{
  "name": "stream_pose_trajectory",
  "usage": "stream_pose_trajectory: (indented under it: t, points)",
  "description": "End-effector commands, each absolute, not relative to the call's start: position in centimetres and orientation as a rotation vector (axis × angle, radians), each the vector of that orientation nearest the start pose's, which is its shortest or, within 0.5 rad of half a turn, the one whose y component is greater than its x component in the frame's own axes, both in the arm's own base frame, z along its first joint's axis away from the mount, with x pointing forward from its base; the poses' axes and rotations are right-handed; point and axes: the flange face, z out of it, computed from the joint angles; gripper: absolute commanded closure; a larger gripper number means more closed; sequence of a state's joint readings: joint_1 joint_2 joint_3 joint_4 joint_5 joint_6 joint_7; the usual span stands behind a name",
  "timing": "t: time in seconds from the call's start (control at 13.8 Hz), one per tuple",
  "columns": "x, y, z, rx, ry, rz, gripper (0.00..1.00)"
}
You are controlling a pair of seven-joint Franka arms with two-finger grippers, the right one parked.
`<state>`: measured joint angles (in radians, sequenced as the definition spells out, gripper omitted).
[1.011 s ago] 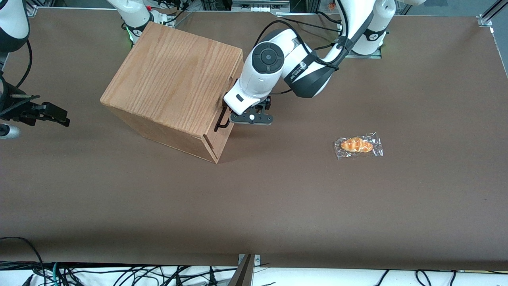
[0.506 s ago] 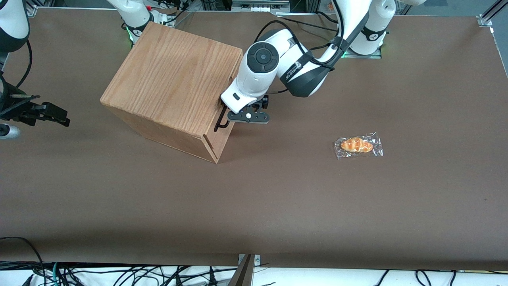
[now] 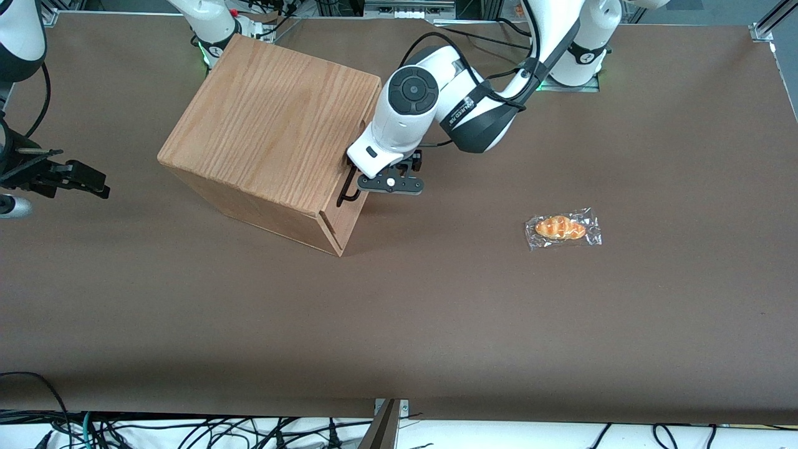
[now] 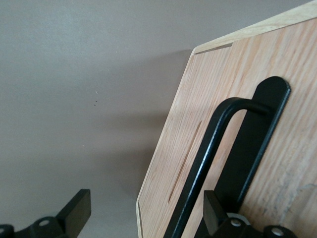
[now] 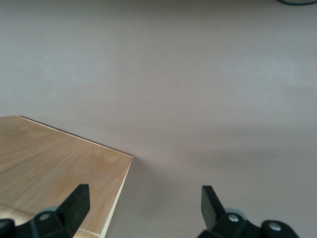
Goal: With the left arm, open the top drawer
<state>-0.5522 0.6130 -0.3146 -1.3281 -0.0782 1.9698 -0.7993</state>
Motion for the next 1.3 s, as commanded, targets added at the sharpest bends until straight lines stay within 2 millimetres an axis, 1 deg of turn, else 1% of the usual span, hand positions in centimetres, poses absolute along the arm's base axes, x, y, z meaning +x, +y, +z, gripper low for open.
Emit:
stream_pose_trajectory:
  t: [0.0, 0.51, 0.58, 0.94, 1.23]
  points:
    - [51.1, -51.9, 39.7, -3.333, -0.026, 0.229, 0.00]
    - [51.7, -50.7, 40.1, -3.313, -0.049, 0.247, 0.00]
    - [52.1, -50.2, 40.1, -3.309, -0.063, 0.253, 0.00]
    - [52.5, -49.2, 40.5, -3.293, -0.077, 0.266, 0.00]
    - [53.8, -47.4, 40.9, -3.285, -0.119, 0.270, 0.00]
